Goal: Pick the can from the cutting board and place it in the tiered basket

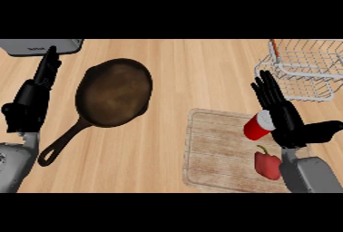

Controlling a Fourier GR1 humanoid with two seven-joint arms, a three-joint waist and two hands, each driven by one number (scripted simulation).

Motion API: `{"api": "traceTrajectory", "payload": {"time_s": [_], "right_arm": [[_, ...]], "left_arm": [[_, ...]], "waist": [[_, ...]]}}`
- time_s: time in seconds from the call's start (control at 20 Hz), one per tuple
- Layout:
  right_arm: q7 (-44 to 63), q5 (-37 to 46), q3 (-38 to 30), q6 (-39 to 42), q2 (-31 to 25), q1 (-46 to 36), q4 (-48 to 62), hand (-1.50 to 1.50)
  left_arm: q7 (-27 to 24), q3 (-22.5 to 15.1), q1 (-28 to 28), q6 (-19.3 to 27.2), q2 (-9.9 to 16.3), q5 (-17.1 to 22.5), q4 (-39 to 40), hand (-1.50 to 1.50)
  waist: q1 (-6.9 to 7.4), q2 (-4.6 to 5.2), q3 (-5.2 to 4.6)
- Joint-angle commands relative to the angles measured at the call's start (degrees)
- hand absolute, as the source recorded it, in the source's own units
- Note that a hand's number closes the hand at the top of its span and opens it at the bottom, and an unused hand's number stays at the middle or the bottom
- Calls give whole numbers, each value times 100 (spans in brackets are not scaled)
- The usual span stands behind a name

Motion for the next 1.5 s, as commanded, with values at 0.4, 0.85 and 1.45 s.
{"api": "traceTrajectory", "payload": {"time_s": [0.4, 0.85, 1.45], "right_arm": [[1192, -2911, -1522, 2763, -1307, -1061, 1303, -150], [2144, -5375, -1830, 6491, -2322, -939, 2295, -150], [1848, -2349, -2839, 7626, -4211, -2010, 348, -150]], "left_arm": [[150, -634, 490, 352, -1306, 232, -172, 0], [-45, -812, 739, 571, -1541, 21, -148, 0], [42, -728, 660, 559, -1539, 42, -94, 0]], "waist": [[424, 94, -148], [358, 75, -137], [302, 31, -142]]}}
